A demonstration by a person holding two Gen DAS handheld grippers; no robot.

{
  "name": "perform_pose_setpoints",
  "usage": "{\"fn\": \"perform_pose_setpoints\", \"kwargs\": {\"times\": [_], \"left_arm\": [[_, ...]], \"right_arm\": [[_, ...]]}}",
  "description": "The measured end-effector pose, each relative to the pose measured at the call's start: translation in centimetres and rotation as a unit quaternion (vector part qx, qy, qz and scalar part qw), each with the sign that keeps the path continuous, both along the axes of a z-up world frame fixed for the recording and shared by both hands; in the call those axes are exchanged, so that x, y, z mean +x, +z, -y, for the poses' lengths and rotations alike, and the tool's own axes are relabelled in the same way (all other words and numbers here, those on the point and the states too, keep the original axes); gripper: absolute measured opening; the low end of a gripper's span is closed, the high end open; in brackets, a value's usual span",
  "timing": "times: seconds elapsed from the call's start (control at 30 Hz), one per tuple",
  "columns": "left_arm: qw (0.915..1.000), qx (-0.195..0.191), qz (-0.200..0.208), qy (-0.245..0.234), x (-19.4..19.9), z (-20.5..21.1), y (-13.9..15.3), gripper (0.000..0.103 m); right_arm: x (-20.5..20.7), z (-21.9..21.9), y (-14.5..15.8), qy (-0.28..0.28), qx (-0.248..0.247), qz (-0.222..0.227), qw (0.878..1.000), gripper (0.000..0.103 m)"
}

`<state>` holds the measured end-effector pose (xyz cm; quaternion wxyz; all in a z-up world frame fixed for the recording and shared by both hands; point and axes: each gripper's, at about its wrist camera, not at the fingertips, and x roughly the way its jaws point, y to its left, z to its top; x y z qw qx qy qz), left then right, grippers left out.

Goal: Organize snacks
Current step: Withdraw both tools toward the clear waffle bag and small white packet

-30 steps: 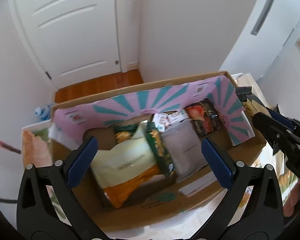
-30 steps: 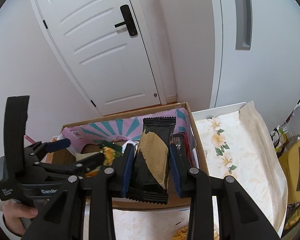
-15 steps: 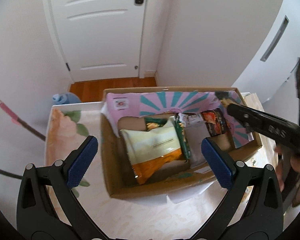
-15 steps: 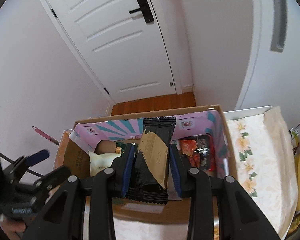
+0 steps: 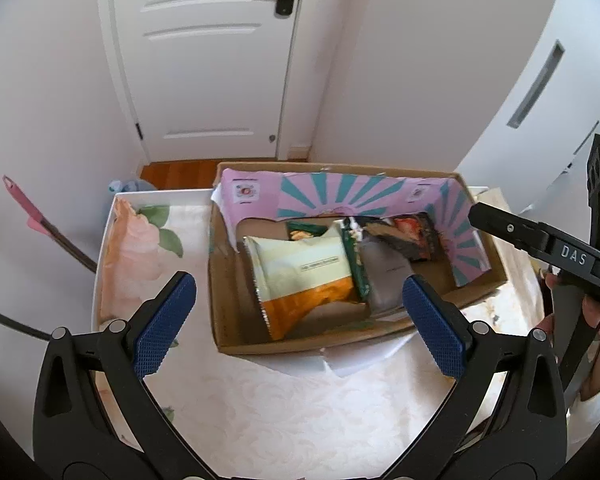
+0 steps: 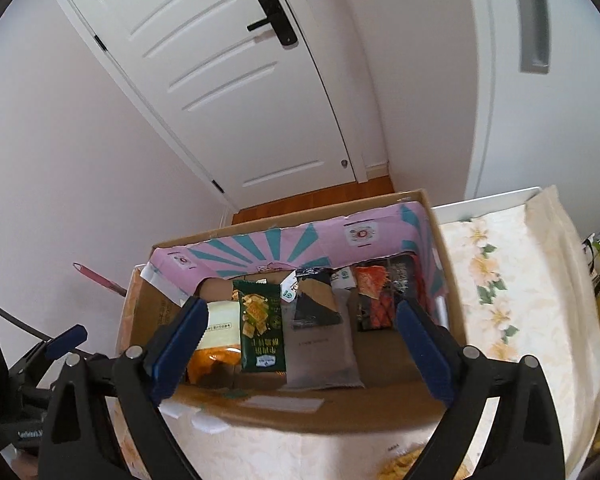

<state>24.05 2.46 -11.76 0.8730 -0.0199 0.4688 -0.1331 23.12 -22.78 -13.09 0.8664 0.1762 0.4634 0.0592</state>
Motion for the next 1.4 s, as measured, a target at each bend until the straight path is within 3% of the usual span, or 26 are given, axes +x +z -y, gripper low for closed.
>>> {"fn": "perform_pose_setpoints", "kwargs": {"times": [0.27,0.47,0.73,1.07,1.4], "left_arm": [[0.9989,-0.026,0.018,-0.034,-1.5,1.3,2.3,0.103],[0.9959,-0.038,0.043,-0.071,-3.6,3.5,3.5,0.103],[0.9934,-0.045,0.015,-0.104,-6.5,8.1,2.6,0.103],[0.9948,-0.052,-0.080,-0.034,-9.5,14.5,-3.5,0.103],[0.9852,-0.036,-0.164,0.034,-10.4,21.2,-11.8,0.103]], "right_arm": [[-3.7,1.4,3.5,0.006,-0.030,0.016,0.999,0.094],[-7.6,3.9,5.5,-0.021,-0.059,0.019,0.998,0.094],[-12.4,7.9,6.0,-0.051,-0.100,0.016,0.994,0.094],[-16.0,11.9,1.2,0.020,-0.111,-0.008,0.994,0.094],[-17.8,14.2,-4.4,0.125,-0.122,-0.029,0.984,0.094]]}}
